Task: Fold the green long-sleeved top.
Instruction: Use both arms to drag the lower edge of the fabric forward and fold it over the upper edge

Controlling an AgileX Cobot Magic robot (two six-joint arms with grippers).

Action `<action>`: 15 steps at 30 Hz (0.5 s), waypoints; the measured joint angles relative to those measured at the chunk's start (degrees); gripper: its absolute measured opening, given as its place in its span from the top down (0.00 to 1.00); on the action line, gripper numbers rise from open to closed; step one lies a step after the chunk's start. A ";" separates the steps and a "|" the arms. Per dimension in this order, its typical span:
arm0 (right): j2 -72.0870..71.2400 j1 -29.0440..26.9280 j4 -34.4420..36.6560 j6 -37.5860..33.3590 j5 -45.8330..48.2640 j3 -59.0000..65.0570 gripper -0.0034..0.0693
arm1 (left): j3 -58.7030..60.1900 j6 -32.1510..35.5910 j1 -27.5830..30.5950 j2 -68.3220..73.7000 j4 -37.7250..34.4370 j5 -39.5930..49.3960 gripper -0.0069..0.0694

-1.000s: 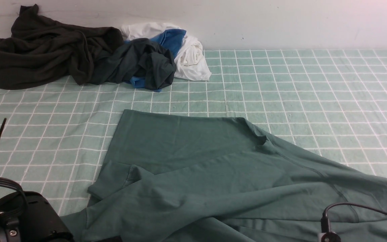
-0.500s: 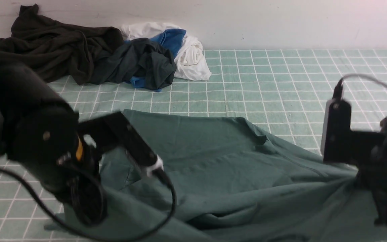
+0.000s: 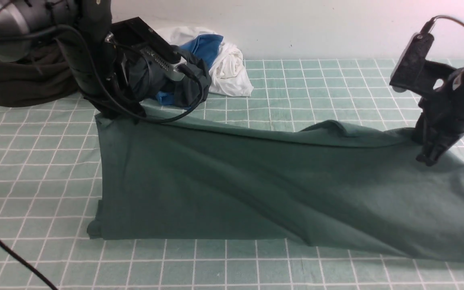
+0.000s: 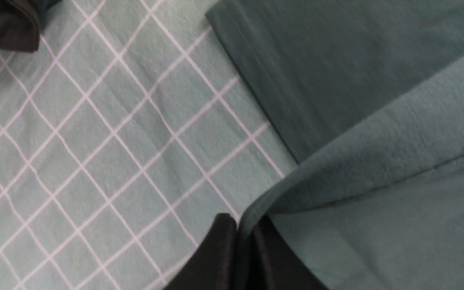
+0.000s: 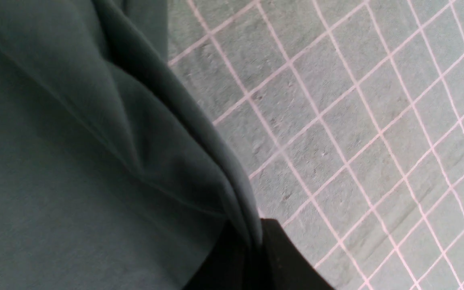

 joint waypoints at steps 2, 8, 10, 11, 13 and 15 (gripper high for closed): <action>4.28 -0.76 0.05 0.93 -3.58 -1.34 0.94 | -3.66 0.00 0.97 5.11 -0.21 -2.16 0.89; 12.73 -1.50 -0.66 5.22 -11.43 -4.50 0.82 | -8.38 -1.02 2.36 14.05 -0.03 -8.46 0.83; 14.17 -1.57 -1.38 7.66 -12.30 -5.56 0.75 | -9.08 -1.62 2.71 15.59 0.17 -9.96 0.79; 14.95 -1.64 -2.10 9.98 -12.49 -6.26 0.70 | -9.37 -2.03 2.87 16.29 0.30 -10.73 0.76; 15.67 -1.80 -4.05 17.31 -12.23 -8.61 0.56 | -10.23 -3.09 3.31 17.72 0.85 -12.41 0.64; 15.60 -1.80 -5.41 24.57 -10.80 -11.49 0.44 | -11.45 -5.41 3.52 18.20 0.99 -12.60 0.53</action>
